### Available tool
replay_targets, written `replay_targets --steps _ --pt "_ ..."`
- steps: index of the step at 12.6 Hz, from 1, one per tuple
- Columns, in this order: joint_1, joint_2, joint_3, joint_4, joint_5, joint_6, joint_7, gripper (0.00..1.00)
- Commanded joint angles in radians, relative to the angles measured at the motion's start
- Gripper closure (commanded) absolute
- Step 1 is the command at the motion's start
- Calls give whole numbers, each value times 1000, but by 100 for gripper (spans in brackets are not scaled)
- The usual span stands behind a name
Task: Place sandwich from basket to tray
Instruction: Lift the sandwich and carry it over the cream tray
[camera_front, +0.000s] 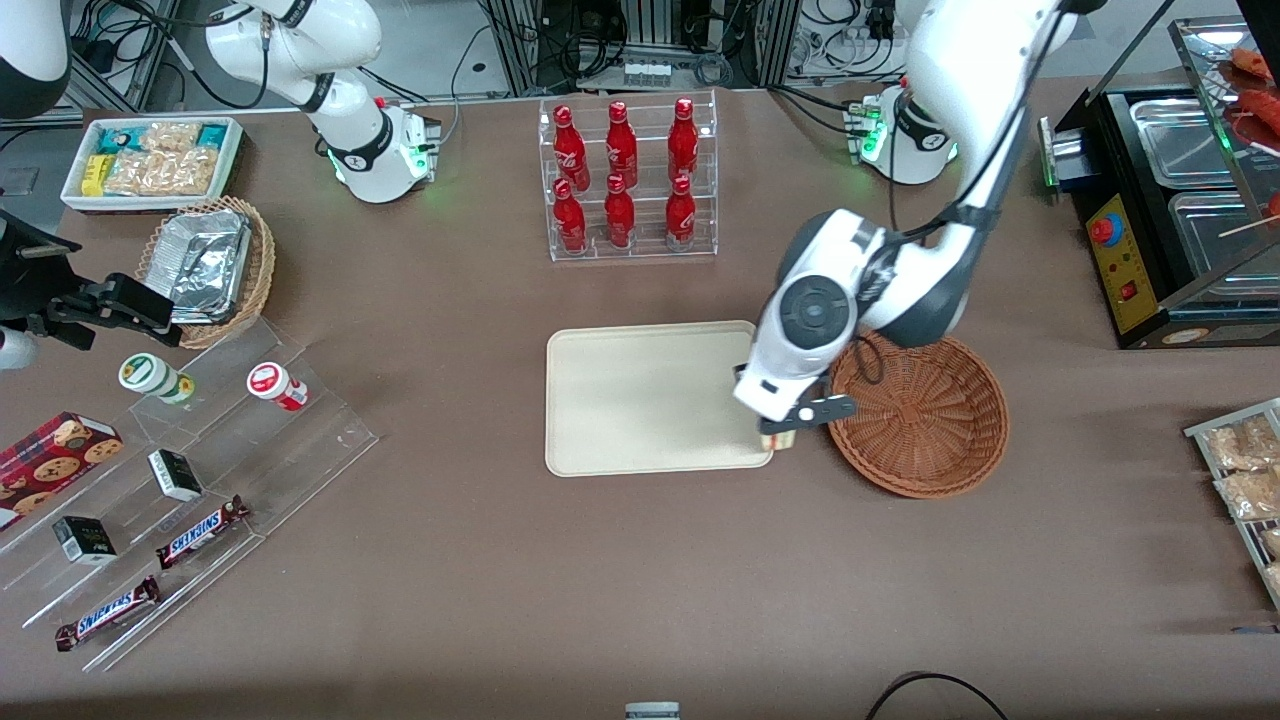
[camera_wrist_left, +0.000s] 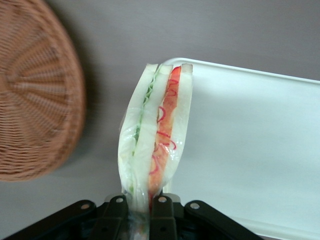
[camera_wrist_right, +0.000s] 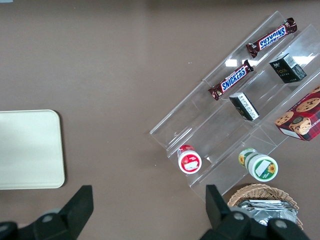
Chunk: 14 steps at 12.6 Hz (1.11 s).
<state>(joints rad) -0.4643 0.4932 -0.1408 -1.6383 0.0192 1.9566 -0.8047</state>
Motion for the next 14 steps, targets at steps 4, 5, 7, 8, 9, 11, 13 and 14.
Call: replay_targets --steps 4,5,7,8,9,11,13,14 --pt "-151 185 10 225 1 -27 -220 95" --pt "-172 206 10 248 1 -27 -255 95" --pt "-206 232 10 256 2 27 -309 95" --pt "-221 243 10 256 4 60 -327 95" --pt "-235 252 10 256 4 67 -337 95" --pt "-257 261 10 256 10 68 -350 95" --pt "-263 274 12 258 14 77 -360 95" --pt "-263 278 12 256 18 99 -360 95"
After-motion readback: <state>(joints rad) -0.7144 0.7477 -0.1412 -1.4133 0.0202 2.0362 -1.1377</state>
